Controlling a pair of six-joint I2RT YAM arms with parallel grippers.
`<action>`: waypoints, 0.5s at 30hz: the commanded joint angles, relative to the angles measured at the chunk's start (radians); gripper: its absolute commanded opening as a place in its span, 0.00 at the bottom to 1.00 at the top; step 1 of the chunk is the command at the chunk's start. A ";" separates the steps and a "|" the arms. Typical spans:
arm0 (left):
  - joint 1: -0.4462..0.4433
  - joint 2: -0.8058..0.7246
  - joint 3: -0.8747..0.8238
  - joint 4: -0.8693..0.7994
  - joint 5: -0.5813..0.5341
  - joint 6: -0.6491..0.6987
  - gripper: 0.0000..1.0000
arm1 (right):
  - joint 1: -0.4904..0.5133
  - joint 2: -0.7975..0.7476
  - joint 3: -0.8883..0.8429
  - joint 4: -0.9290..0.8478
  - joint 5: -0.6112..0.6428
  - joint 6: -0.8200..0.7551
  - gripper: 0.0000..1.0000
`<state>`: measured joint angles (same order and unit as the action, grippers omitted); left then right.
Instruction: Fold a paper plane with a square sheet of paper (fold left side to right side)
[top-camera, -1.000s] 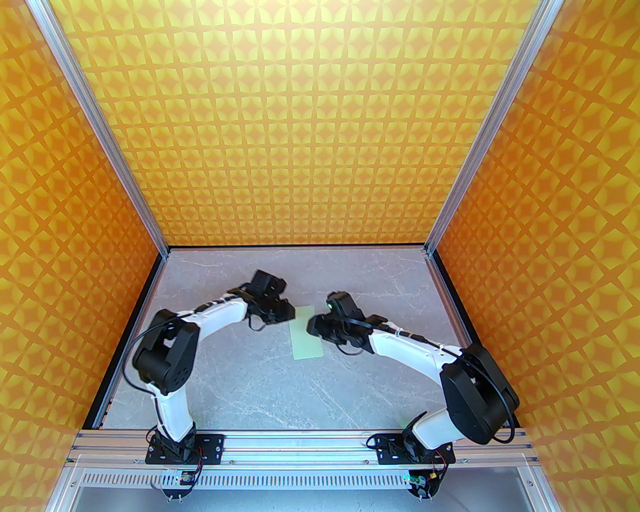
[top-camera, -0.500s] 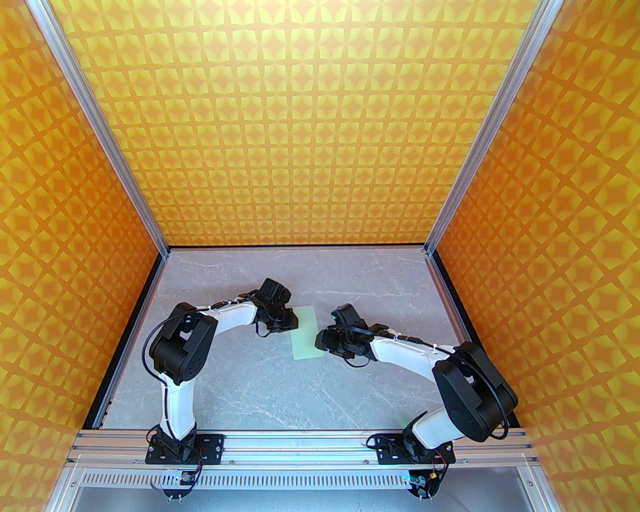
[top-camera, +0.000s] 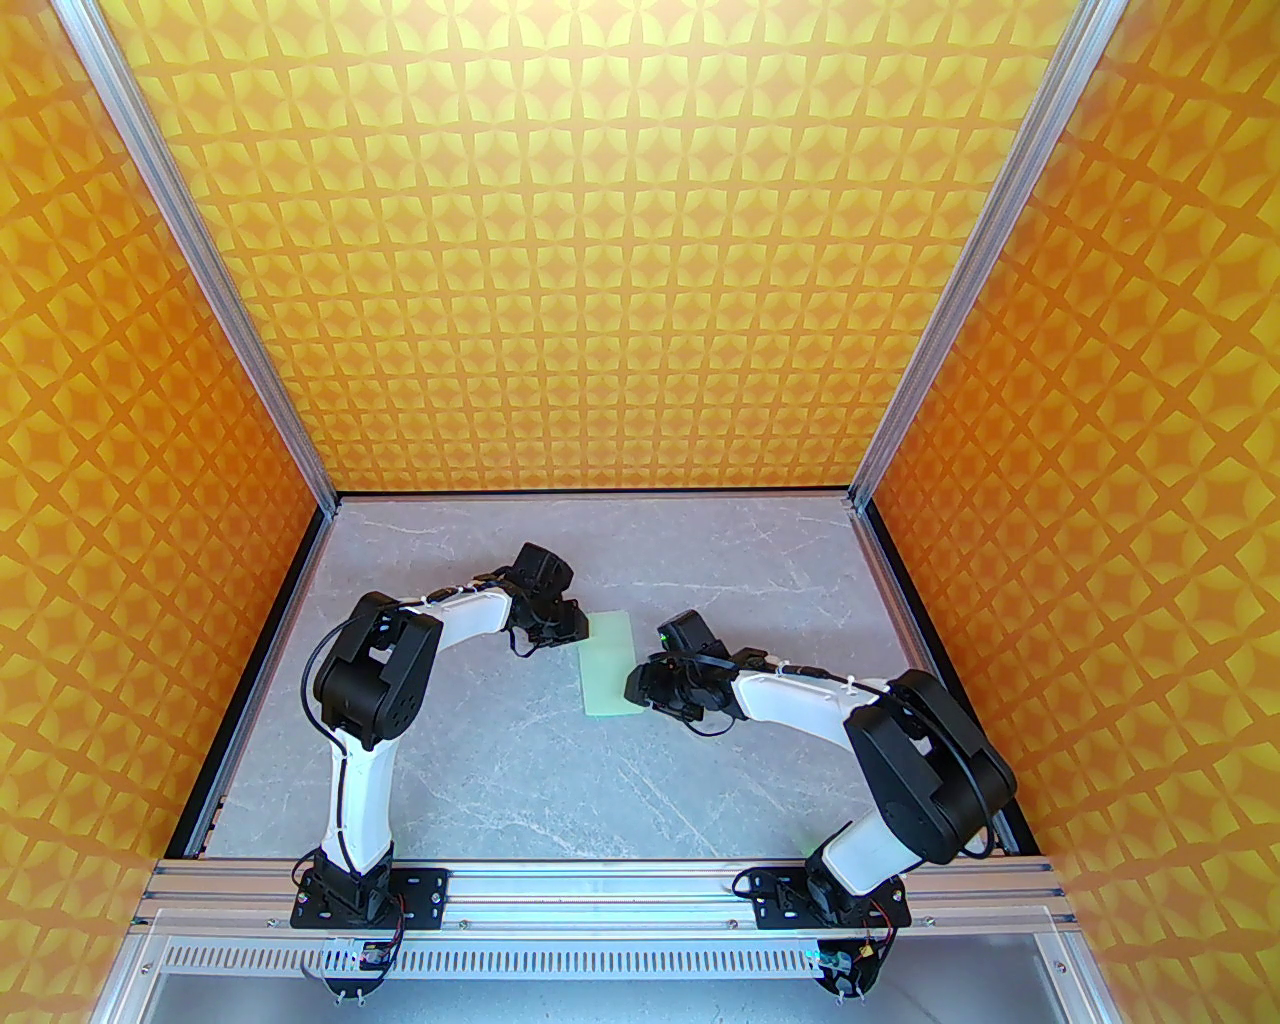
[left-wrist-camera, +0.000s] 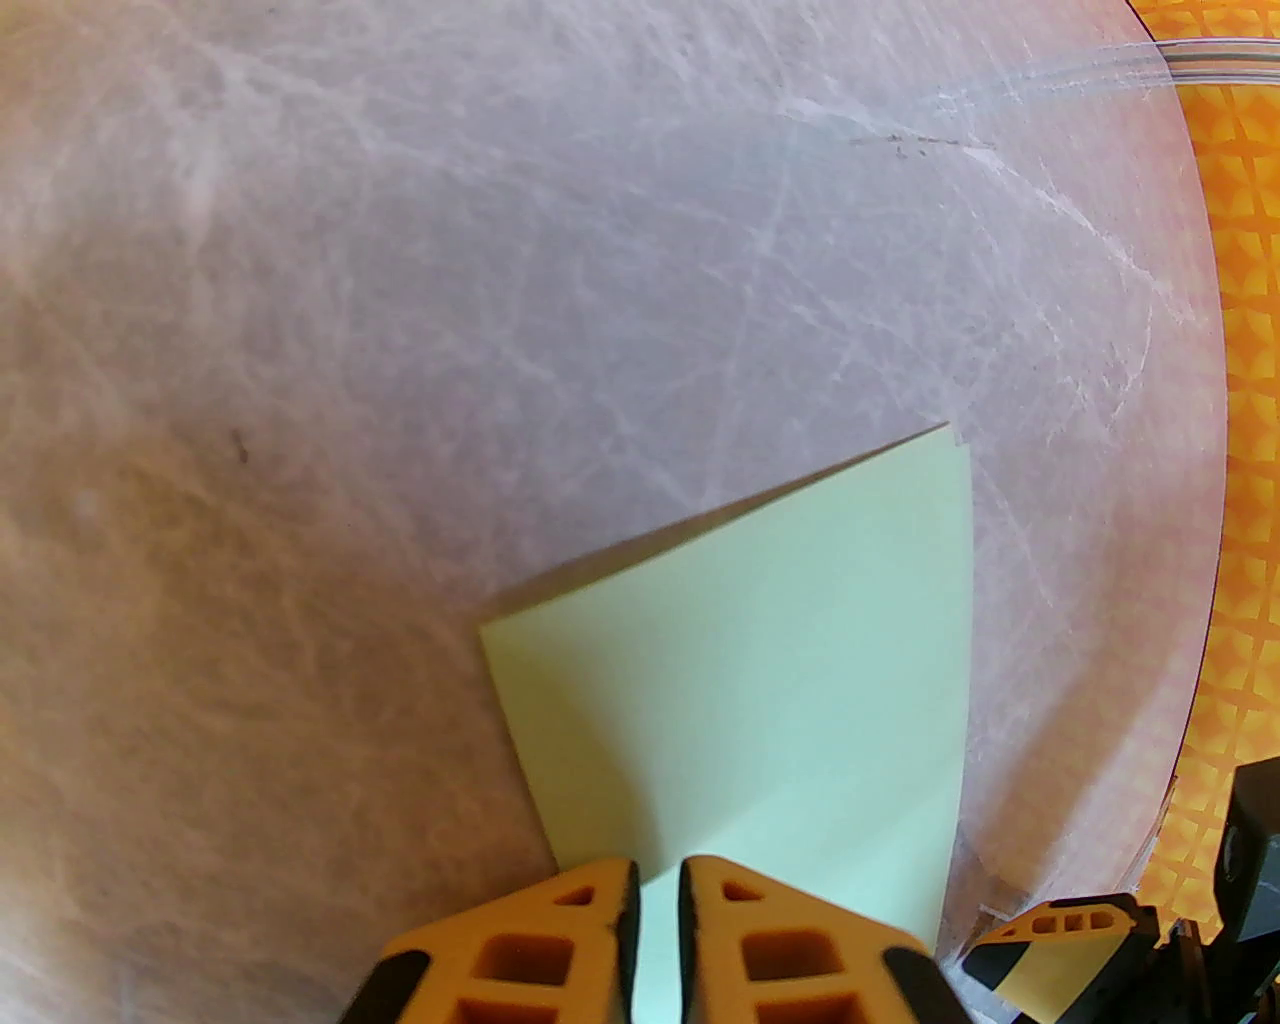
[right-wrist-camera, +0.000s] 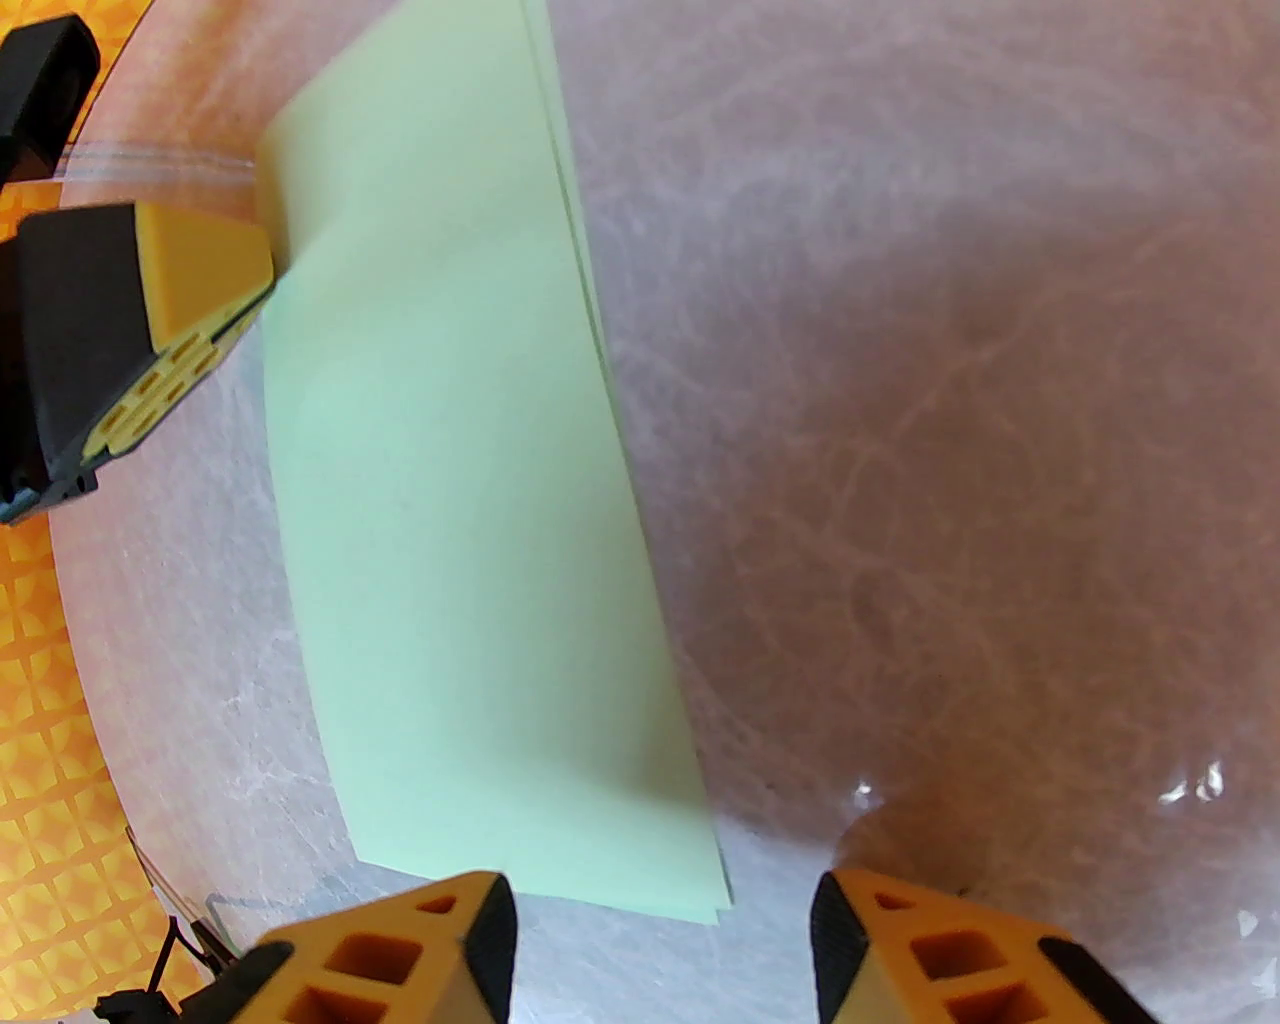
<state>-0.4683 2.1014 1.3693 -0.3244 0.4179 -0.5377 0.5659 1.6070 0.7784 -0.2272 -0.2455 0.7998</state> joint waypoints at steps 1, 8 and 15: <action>-0.009 0.029 -0.041 -0.032 -0.028 0.009 0.18 | -0.003 0.016 0.001 0.031 -0.034 0.017 0.53; -0.010 0.016 -0.053 -0.026 -0.028 0.005 0.18 | -0.003 0.038 -0.008 0.100 -0.092 0.063 0.51; -0.013 0.011 -0.062 -0.018 -0.028 0.000 0.18 | -0.003 0.036 -0.016 0.117 -0.102 0.080 0.50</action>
<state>-0.4702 2.0949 1.3483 -0.2905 0.4179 -0.5385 0.5659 1.6348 0.7784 -0.1432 -0.3244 0.8555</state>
